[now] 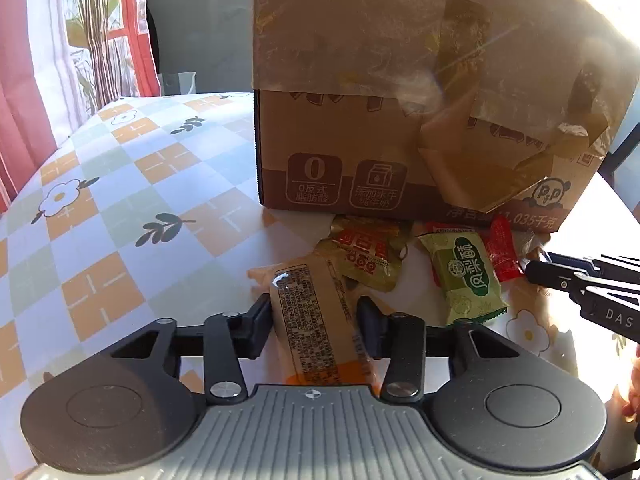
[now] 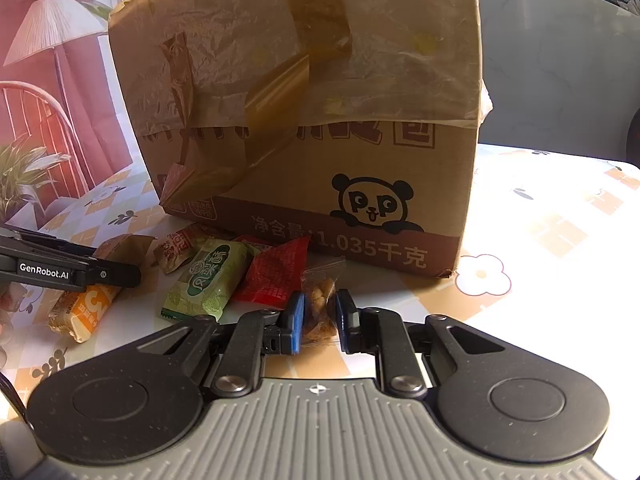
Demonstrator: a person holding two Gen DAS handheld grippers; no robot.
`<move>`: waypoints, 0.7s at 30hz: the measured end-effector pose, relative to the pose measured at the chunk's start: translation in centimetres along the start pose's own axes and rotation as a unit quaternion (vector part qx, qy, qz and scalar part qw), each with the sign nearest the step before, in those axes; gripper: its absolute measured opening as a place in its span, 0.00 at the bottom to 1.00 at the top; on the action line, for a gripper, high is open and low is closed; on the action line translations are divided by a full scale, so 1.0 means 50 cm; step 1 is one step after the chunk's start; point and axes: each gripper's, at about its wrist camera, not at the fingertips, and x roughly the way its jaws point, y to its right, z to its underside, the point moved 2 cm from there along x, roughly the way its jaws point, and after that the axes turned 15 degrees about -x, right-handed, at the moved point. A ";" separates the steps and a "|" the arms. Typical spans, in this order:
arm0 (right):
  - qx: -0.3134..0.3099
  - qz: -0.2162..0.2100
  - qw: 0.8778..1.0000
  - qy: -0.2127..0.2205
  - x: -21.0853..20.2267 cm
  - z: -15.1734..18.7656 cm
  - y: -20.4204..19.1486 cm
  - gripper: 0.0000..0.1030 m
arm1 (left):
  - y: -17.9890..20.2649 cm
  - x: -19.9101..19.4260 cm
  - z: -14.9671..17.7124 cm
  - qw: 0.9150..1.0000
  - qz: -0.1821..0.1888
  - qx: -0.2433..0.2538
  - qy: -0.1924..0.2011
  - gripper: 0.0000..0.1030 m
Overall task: Organize snacks
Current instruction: 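Lower the left gripper onto the cream wafer bar packet and close while right holds nuts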
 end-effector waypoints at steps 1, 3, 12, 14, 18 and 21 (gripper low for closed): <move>0.002 -0.001 1.000 0.000 0.000 0.000 0.000 0.18 | -0.001 0.000 -0.001 1.000 0.002 -0.003 0.000 0.39; -0.001 0.001 1.000 -0.001 0.001 0.000 -0.002 0.18 | 0.001 0.003 0.001 1.000 0.000 0.000 0.002 0.39; -0.010 0.005 1.000 -0.002 0.002 0.000 -0.006 0.18 | -0.012 -0.006 0.000 1.000 0.012 -0.016 0.005 0.38; -0.010 0.005 1.000 -0.002 0.001 0.000 -0.006 0.18 | -0.016 -0.010 0.000 1.000 0.013 -0.021 0.006 0.37; -0.009 0.004 1.000 -0.002 0.001 0.001 -0.006 0.18 | -0.019 -0.016 -0.001 0.999 0.016 -0.025 0.013 0.37; -0.005 0.001 1.000 -0.001 0.000 0.001 -0.003 0.18 | -0.016 -0.021 -0.003 0.999 0.020 -0.026 0.017 0.37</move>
